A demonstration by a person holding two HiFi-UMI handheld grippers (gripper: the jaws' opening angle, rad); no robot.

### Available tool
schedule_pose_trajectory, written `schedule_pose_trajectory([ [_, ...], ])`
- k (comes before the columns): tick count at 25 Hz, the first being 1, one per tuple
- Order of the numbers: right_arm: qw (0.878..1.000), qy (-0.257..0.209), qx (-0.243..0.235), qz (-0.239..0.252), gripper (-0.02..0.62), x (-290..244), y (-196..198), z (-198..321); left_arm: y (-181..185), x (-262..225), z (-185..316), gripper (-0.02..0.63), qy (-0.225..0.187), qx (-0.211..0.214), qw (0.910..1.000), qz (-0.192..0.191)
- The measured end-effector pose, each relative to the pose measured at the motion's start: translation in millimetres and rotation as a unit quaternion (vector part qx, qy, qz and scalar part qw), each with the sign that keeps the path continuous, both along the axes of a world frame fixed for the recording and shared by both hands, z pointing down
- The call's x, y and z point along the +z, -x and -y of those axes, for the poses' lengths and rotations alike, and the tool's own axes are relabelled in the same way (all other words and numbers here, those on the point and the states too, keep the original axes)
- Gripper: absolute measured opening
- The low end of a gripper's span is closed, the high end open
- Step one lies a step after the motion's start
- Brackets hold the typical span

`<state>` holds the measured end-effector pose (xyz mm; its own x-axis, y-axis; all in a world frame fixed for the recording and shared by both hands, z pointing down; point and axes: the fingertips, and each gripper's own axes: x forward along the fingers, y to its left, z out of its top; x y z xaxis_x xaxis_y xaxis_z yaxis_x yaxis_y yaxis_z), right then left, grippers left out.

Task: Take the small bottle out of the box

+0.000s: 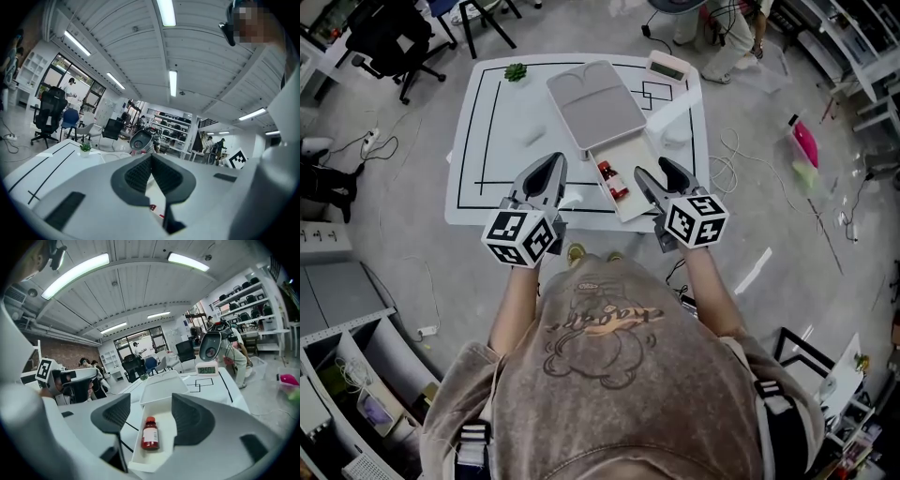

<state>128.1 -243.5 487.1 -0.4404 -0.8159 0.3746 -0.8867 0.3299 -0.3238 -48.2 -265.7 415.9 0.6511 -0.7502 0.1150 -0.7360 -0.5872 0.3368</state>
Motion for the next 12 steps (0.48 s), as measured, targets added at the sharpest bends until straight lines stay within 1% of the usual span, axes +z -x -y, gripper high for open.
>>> schedule_pose_trajectory([
  [5, 0.999, 0.032, -0.032, -0.020, 0.344, 16.4, 8.7, 1.7, 2.1, 3.2, -1.3, 0.008, 0.004, 0.001, 1.0000, -0.001],
  [12, 0.993, 0.071, -0.075, -0.050, 0.354, 38.7, 22.8, 10.1, 7.4, 3.6, 0.6, 0.008, 0.004, 0.000, 1.0000, -0.004],
])
